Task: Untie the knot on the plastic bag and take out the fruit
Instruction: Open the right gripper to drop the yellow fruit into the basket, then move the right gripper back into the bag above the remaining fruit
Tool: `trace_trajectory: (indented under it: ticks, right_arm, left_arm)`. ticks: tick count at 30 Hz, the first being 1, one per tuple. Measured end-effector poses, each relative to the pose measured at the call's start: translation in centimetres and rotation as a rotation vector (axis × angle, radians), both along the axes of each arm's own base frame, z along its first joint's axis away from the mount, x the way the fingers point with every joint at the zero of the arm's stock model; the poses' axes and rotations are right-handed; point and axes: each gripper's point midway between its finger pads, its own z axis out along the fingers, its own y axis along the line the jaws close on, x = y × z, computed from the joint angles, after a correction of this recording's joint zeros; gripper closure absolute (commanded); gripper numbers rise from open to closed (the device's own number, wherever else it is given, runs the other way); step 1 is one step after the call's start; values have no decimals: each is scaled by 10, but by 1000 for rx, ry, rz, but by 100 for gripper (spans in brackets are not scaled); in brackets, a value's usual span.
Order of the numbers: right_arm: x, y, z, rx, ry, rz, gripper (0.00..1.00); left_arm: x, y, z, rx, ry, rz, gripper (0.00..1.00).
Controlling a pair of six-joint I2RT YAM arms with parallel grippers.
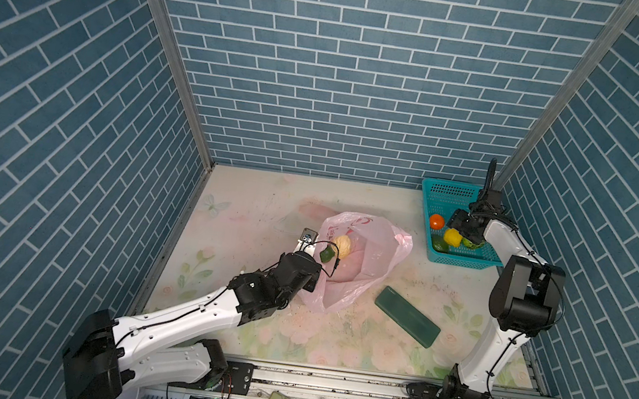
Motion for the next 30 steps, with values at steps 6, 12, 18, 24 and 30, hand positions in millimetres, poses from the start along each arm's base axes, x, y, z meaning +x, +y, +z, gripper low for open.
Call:
trace_trajectory:
  ticks: [6, 12, 18, 24, 30]
  right_arm:
    - [-4, 2, 12, -18, -9, 11, 20]
    - [-15, 28, 63, -20, -89, 66, 16]
    - [-42, 79, 111, -3, -142, 179, 12]
    - [-70, 136, 142, 34, -146, 320, 10]
    - [-102, 188, 184, 68, -189, 455, 10]
  left_arm:
    - [-1, 2, 3, -4, -4, -1, 100]
    - [-2, 3, 3, 6, -5, -6, 100]
    - [-2, 2, 3, 12, -6, -12, 100]
    - [-3, 1, 2, 15, -6, -20, 100]
    - [-4, 0, 2, 13, -2, -30, 100]
